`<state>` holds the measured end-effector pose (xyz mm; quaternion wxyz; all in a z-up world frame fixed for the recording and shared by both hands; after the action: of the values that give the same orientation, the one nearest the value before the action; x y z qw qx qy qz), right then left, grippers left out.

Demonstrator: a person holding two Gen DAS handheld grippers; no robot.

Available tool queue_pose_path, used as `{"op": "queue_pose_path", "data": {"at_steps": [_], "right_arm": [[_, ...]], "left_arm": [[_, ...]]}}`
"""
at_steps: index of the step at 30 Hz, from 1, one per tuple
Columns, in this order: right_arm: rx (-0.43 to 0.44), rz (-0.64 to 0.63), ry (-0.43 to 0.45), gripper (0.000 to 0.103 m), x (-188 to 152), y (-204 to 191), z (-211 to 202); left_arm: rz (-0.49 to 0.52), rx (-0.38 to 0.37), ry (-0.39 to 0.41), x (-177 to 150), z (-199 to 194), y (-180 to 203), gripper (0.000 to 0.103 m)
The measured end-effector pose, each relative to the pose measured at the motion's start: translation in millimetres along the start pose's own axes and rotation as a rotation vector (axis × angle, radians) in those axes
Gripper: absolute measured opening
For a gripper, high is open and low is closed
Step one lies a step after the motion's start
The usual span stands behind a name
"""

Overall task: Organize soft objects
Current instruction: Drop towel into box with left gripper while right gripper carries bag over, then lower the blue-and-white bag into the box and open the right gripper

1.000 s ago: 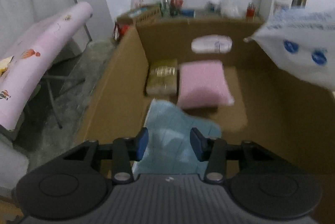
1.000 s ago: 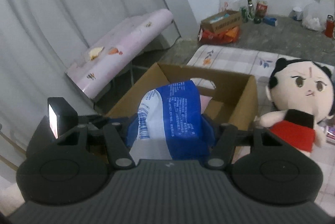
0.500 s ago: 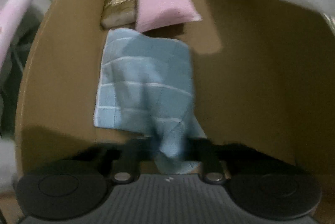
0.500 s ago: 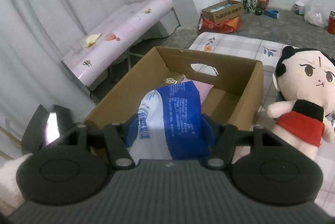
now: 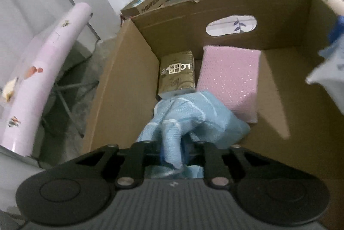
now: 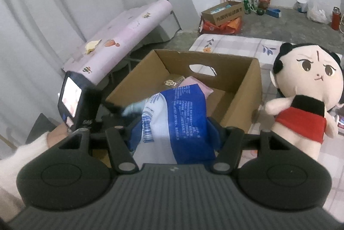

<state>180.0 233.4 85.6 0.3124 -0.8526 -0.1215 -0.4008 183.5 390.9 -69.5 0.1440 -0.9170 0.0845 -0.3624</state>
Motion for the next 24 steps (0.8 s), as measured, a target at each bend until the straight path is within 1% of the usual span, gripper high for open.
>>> {"op": "queue_pose_path", "data": {"at_steps": [1, 2, 4, 6, 7, 8, 9, 10, 11, 14, 17, 22, 24], "right_arm": [[-0.002, 0.005, -0.004, 0.061, -2, 2, 1], [-0.005, 0.008, -0.009, 0.061, -3, 2, 2], [-0.010, 0.010, -0.017, 0.061, -5, 3, 6], [-0.013, 0.014, -0.019, 0.061, -6, 4, 8], [-0.012, 0.014, -0.018, 0.061, -6, 4, 8], [-0.011, 0.015, -0.018, 0.061, -6, 3, 8], [-0.010, 0.016, -0.018, 0.061, -6, 4, 8], [-0.010, 0.014, -0.017, 0.061, -5, 3, 8], [-0.012, 0.011, -0.015, 0.061, -5, 3, 9], [-0.022, 0.010, -0.009, 0.061, -4, 1, 11], [-0.022, 0.018, -0.007, 0.061, -2, -1, 14], [-0.037, -0.008, -0.017, 0.061, 1, -9, 28], [-0.046, -0.016, -0.029, 0.061, 3, -13, 37]], "left_arm": [[0.018, 0.004, -0.015, 0, 2, 5, 0.038], [0.037, 0.013, -0.041, -3, 9, 8, 0.048], [0.050, 0.022, -0.068, -7, 13, 10, 0.051], [0.029, 0.021, -0.059, -5, 5, 8, 0.056], [0.014, 0.009, -0.052, -5, -3, 6, 0.063], [0.004, -0.011, -0.039, -6, -14, 3, 0.074], [-0.001, -0.028, -0.024, -7, -24, 2, 0.080], [-0.005, -0.044, 0.000, -8, -39, -1, 0.092], [-0.008, -0.056, 0.021, -6, -49, 0, 0.097], [-0.017, -0.097, 0.071, -1, -84, -8, 0.097], [-0.050, -0.130, 0.129, -2, -114, -17, 0.098], [-0.090, -0.127, 0.197, 4, -127, -26, 0.098], [-0.108, -0.128, 0.206, 6, -122, -27, 0.098]]}}
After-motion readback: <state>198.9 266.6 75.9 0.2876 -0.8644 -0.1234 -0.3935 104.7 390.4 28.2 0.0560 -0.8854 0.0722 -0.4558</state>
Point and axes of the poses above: each gripper's, at about its wrist camera, not at the fingertips, and z roughly the way its jaws point, y to its right, x to its top, the point moved 2 cm from there along z, roughly the way its jaws point, and after that the axes turned 13 degrees about y, right-handed, at the moved point
